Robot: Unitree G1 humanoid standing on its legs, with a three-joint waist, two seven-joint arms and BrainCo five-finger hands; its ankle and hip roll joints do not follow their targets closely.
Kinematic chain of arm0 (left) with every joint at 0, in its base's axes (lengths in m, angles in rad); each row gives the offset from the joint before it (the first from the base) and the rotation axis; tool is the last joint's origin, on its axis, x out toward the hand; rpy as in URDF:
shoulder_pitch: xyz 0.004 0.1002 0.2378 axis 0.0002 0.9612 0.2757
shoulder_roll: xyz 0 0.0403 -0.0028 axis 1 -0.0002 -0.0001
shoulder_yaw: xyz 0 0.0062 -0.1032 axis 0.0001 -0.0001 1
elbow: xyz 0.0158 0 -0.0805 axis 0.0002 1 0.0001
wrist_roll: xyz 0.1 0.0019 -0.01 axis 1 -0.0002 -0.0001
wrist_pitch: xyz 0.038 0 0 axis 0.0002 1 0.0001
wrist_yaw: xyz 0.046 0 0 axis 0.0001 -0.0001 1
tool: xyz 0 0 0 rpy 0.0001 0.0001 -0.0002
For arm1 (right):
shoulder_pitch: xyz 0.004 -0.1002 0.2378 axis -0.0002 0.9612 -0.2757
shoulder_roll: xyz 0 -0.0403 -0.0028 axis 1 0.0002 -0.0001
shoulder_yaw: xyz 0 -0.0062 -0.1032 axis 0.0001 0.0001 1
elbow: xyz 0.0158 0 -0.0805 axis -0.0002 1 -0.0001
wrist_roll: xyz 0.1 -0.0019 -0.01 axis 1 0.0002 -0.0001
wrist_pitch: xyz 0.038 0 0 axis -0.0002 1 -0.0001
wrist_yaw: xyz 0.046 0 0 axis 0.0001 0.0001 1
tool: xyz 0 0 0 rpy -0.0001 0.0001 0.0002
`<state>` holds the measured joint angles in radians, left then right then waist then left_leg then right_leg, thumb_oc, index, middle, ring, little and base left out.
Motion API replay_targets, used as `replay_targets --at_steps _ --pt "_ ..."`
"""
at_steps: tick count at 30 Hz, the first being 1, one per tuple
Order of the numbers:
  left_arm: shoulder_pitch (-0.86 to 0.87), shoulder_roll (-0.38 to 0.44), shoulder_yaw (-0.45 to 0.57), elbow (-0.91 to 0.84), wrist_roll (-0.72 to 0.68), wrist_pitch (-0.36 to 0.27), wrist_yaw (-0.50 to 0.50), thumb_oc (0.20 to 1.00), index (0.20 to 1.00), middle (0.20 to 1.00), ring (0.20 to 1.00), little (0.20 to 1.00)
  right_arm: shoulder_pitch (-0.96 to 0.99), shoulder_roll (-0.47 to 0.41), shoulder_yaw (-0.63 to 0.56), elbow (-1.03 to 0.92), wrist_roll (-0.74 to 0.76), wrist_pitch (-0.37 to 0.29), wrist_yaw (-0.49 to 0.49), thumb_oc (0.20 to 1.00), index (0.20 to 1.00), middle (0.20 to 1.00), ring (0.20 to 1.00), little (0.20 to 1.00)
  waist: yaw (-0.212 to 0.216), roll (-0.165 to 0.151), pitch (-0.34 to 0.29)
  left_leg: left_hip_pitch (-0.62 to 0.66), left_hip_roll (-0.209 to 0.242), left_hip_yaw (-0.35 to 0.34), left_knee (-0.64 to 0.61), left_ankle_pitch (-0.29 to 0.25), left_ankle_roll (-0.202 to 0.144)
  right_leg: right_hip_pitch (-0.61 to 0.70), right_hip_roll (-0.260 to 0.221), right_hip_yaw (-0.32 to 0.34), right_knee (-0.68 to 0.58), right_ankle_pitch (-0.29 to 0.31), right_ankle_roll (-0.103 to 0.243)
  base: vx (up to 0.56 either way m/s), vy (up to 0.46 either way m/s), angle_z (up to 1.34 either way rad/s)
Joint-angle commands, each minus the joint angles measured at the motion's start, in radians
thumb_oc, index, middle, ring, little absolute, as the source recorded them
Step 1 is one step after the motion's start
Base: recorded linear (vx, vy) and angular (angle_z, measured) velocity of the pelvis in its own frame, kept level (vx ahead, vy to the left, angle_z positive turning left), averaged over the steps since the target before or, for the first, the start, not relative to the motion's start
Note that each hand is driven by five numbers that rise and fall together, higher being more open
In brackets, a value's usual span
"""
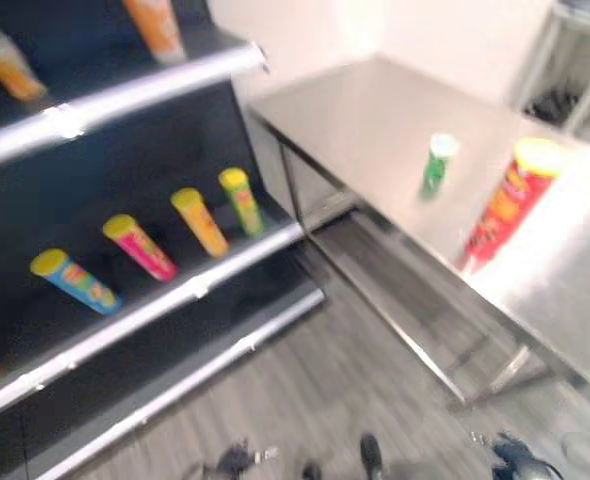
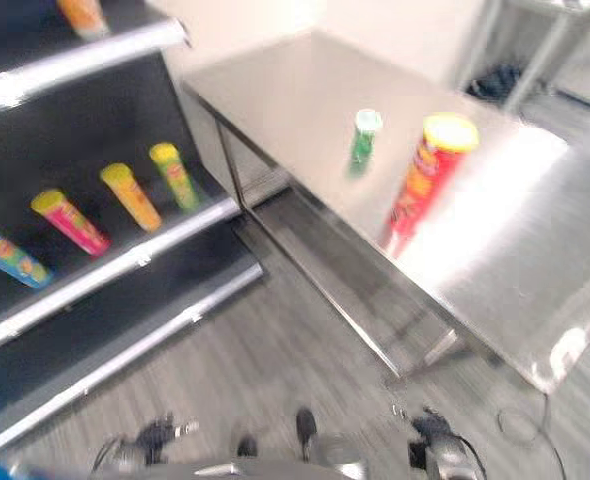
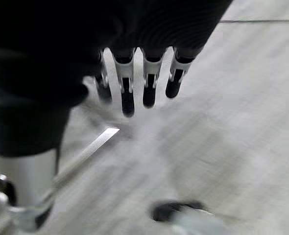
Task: Put the goods on the table back onto the shelves and tidy them up.
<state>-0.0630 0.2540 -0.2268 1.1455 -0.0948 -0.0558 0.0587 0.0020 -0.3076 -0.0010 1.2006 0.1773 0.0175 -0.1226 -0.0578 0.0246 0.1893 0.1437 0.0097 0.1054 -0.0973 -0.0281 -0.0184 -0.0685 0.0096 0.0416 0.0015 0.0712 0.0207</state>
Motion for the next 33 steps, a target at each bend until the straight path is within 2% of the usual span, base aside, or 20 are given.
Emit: replay_targets --at_steps 1,6,9,11,13,16,17,18,19,20,21,23,26,30,33 --pt "-0.030 0.063 0.052 -0.002 0.005 -0.025 0.012 1.000 1.000 1.000 1.000 1.000 -0.014 -0.046 -0.013 0.008 0.048 -0.007 -0.022 1.000 1.000 1.000 1.000 1.000 -0.013 -0.026 0.006 -0.117 0.032 -0.003 0.084 -0.023 -0.020 0.090 -0.163 0.007 0.017 -0.124 0.156 0.00 0.235 -0.56" --pt "-0.039 0.106 0.074 0.027 0.029 -0.021 0.014 1.000 1.000 1.000 1.000 1.000 0.026 -0.121 -0.138 -0.006 0.107 -0.018 -0.038 1.000 1.000 1.000 1.000 1.000 -0.039 -0.056 0.017 -0.111 0.000 0.042 0.078 -0.050 0.011 0.036 -0.196 0.016 0.052 -0.081 0.201 0.01 0.215 -0.50" --pt "-0.032 0.116 0.086 0.024 0.029 -0.022 0.016 1.000 1.000 1.000 1.000 1.000 0.041 -0.150 -0.186 -0.032 0.129 -0.025 -0.050 1.000 1.000 1.000 1.000 1.000 -0.042 -0.065 0.023 -0.106 0.001 0.060 0.075 -0.055 0.013 0.026 -0.205 -0.003 0.053 -0.058 0.211 -0.01 0.067 -0.23" --pt "-0.027 0.118 0.106 0.022 0.034 -0.024 0.011 1.000 1.000 1.000 1.000 1.000 0.077 -0.202 -0.277 -0.099 0.182 -0.046 -0.054 1.000 1.000 1.000 1.000 1.000 -0.050 -0.079 0.023 -0.102 -0.001 0.072 0.069 -0.058 0.015 0.021 -0.217 -0.032 0.054 -0.031 0.219 0.03 0.043 -0.16" --pt "-0.021 0.113 0.116 0.020 0.038 -0.028 0.011 1.000 1.000 1.000 1.000 1.000 0.110 -0.243 -0.335 -0.215 0.194 -0.064 -0.060 1.000 1.000 1.000 1.000 1.000 -0.057 -0.083 0.019 -0.098 -0.002 0.070 0.062 -0.057 0.015 0.024 -0.221 -0.037 0.048 -0.022 0.219 0.02 0.014 -0.02" --pt "-0.011 0.108 0.123 0.013 0.044 -0.032 0.003 1.000 1.000 1.000 1.000 1.000 0.128 -0.352 -0.403 -0.422 0.216 -0.110 -0.036 1.000 1.000 1.000 1.000 1.000 -0.061 -0.090 0.017 -0.094 0.000 0.067 0.056 -0.060 0.011 0.032 -0.222 -0.051 0.037 -0.031 0.219 0.00 -0.001 -0.02" --pt "-0.012 0.108 0.122 0.013 0.045 -0.032 0.003 1.000 1.000 1.000 1.000 1.000 0.129 -0.352 -0.405 -0.424 0.216 -0.109 -0.036 1.000 1.000 1.000 1.000 1.000 -0.060 -0.091 0.015 -0.097 0.000 0.068 0.056 -0.057 0.011 0.029 -0.222 -0.050 0.035 -0.028 0.219 0.00 -0.035 0.03" --pt "0.002 0.104 0.127 0.002 0.046 -0.041 -0.010 1.000 1.000 1.000 1.000 1.000 0.135 -0.452 -0.442 -0.645 0.244 -0.148 0.025 1.000 1.000 1.000 1.000 1.000 -0.056 -0.100 0.007 -0.100 0.004 0.067 0.053 -0.056 0.004 0.033 -0.222 -0.061 0.018 -0.039 0.215 0.00 -0.049 0.01" --pt "0.007 0.102 0.132 0.000 0.045 -0.045 -0.016 1.000 1.000 1.000 1.000 1.000 0.143 -0.481 -0.464 -0.731 0.256 -0.156 0.046 1.000 1.000 1.000 1.000 1.000 -0.054 -0.102 0.003 -0.099 0.007 0.066 0.052 -0.055 0.000 0.038 -0.222 -0.067 0.013 -0.043 0.215 0.03 -0.092 -0.03" --pt "0.021 0.101 0.142 -0.014 0.036 -0.052 -0.020 1.000 1.000 1.000 1.000 1.000 0.146 -0.536 -0.516 -0.853 0.282 -0.192 0.069 1.000 1.000 1.000 1.000 1.000 -0.049 -0.108 -0.004 -0.098 0.011 0.063 0.051 -0.054 -0.006 0.045 -0.220 -0.075 0.005 -0.052 0.214 0.05 -0.115 0.01" --pt "0.033 0.093 0.139 -0.025 0.032 -0.055 -0.024 1.000 1.000 1.000 1.000 1.000 0.120 -0.581 -0.549 -0.900 0.262 -0.218 0.038 1.000 1.000 1.000 1.000 1.000 -0.038 -0.111 -0.015 -0.098 0.017 0.054 0.051 -0.055 -0.010 0.055 -0.220 -0.087 -0.001 -0.061 0.211 0.07 -0.152 0.28" --pt "0.048 0.085 0.128 -0.025 0.044 -0.055 -0.021 1.000 1.000 1.000 1.000 1.000 0.043 -0.644 -0.533 -0.950 0.192 -0.236 -0.012 1.000 1.000 1.000 1.000 1.000 -0.019 -0.113 -0.026 -0.094 0.023 0.041 0.051 -0.055 -0.018 0.075 -0.216 -0.108 -0.010 -0.074 0.207 0.06 -0.137 0.44" --pt "0.057 0.082 0.110 -0.045 0.038 -0.057 -0.012 1.000 1.000 1.000 1.000 1.000 -0.084 -0.745 -0.391 -0.968 0.107 -0.224 -0.006 1.000 1.000 1.000 1.000 1.000 0.014 -0.119 -0.036 -0.086 0.038 0.022 0.053 -0.048 -0.034 0.108 -0.207 -0.139 -0.018 -0.092 0.195 0.03 -0.135 0.27" --pt "0.075 0.077 0.095 -0.060 0.007 -0.062 -0.015 1.000 1.000 1.000 1.000 1.000 -0.171 -0.792 -0.284 -0.930 0.095 -0.214 0.027 1.000 1.000 1.000 1.000 1.000 0.043 -0.121 -0.046 -0.084 0.050 -0.003 0.048 -0.036 -0.051 0.140 -0.200 -0.176 -0.021 -0.111 0.181 0.03 -0.105 0.50" --pt "0.091 0.070 0.079 -0.066 -0.004 -0.060 -0.022 1.000 1.000 1.000 1.000 1.000 -0.264 -0.817 -0.124 -0.882 0.059 -0.187 0.072 1.000 1.000 1.000 1.000 1.000 0.062 -0.116 -0.047 -0.077 0.056 -0.022 0.043 -0.028 -0.058 0.159 -0.193 -0.198 -0.022 -0.120 0.172 0.02 -0.075 0.21"
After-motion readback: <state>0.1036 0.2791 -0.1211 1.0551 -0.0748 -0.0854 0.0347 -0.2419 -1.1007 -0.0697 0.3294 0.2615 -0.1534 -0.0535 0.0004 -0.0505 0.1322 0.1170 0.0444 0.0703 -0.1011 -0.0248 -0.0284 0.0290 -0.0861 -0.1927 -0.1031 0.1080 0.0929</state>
